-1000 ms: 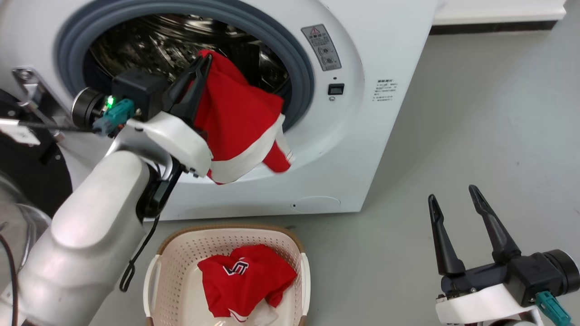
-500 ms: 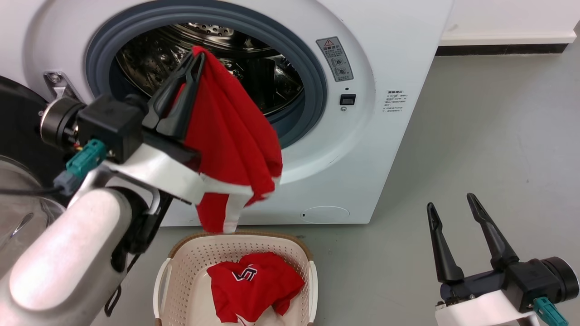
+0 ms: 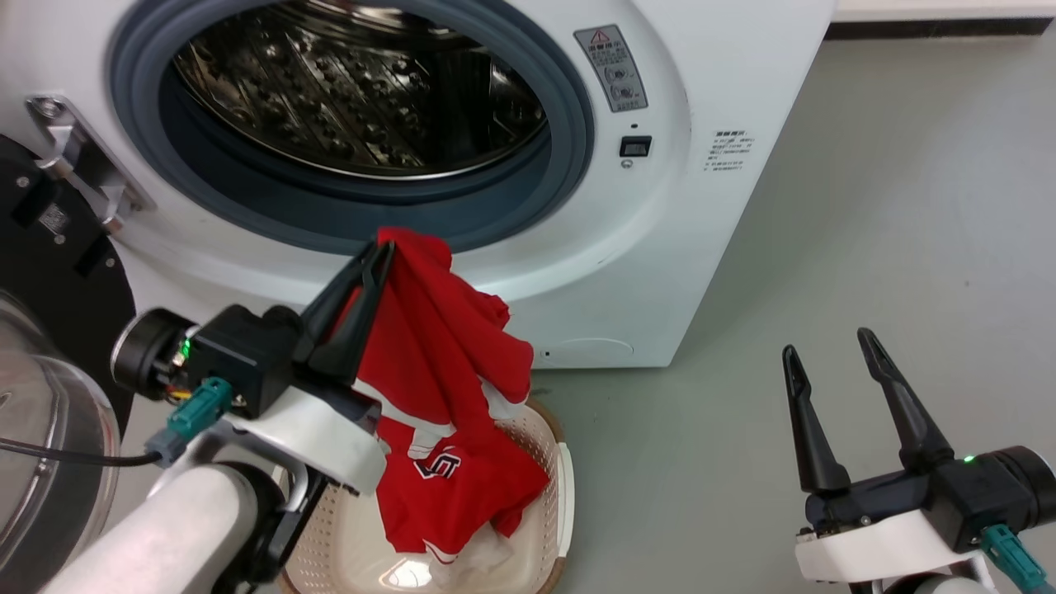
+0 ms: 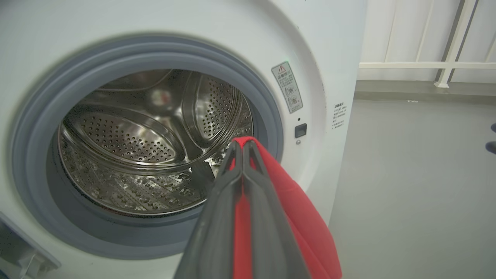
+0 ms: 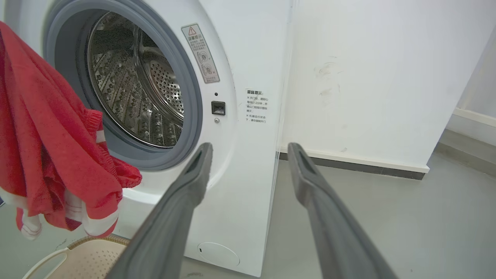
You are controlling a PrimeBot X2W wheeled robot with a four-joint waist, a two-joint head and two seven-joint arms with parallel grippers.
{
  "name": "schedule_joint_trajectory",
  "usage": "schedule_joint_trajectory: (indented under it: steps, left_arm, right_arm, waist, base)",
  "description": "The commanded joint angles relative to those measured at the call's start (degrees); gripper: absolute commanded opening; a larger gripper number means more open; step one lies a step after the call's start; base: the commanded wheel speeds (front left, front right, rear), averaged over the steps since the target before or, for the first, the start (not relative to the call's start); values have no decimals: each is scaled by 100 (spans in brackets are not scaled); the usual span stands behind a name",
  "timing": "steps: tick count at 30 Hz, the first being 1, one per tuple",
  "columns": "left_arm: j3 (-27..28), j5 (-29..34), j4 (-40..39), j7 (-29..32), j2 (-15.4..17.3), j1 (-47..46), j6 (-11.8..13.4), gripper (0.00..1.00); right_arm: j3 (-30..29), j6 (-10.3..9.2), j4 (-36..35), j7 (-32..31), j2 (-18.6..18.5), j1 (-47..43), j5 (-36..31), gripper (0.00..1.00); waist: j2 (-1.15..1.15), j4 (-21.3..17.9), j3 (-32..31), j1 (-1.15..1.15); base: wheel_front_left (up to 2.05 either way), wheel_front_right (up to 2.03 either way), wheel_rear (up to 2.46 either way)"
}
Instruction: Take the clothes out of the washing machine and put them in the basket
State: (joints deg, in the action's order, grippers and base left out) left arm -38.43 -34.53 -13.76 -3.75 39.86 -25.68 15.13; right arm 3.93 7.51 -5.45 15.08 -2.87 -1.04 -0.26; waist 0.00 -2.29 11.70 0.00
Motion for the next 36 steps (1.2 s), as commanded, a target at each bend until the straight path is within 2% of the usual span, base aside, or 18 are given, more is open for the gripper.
schedule_joint_trajectory:
  steps: [1, 4, 5, 10, 15, 25, 29, 36]
  left_arm:
    - [6, -20, 15, -39, -9, 59, 3, 0]
    - [-102, -67, 213, -55, -47, 251, -11, 0]
    - [-203, -104, 546, -80, -100, 394, -41, 0]
    - [-397, -248, 1399, -169, -372, 402, -315, 0]
    - [-689, -249, 2516, -139, -749, 102, -719, 0]
    - [-1135, -100, 5263, -105, -1524, -897, -1565, 0]
    - [-1299, -9, 6277, -5, -1845, -1326, -1816, 0]
    - [-1583, 127, 7661, 209, -2300, -1906, -2057, 0]
  right_arm:
    - [-10, -4, -25, 13, -2, 74, -31, 100]
    - [-28, -4, -54, 13, -1, 201, -38, 100]
    - [-31, -4, -89, 13, -1, 320, -31, 100]
    - [-88, -4, -133, 13, -1, 554, -7, 100]
    - [-102, -4, -200, 13, 0, 810, 22, 100]
    - [-200, -4, -312, 13, 0, 1333, 146, 100]
    - [-254, -4, -342, 13, 0, 1447, 185, 100]
    - [-279, -4, -368, 13, 0, 1575, 220, 100]
  waist:
    - [0, -34, 113, 0]
    - [0, -80, 338, 0]
    - [0, -164, 615, 0]
    - [0, -268, 1113, 0]
    - [0, -379, 1686, 0]
    - [0, -616, 2692, 0]
    - [0, -654, 2971, 0]
    - [0, -720, 3303, 0]
  base:
    - [0, 0, 0]
    - [0, 0, 0]
    - [0, 0, 0]
    - [0, 0, 0]
    - [0, 0, 0]
    - [0, 0, 0]
    - [0, 0, 0]
    - [0, 0, 0]
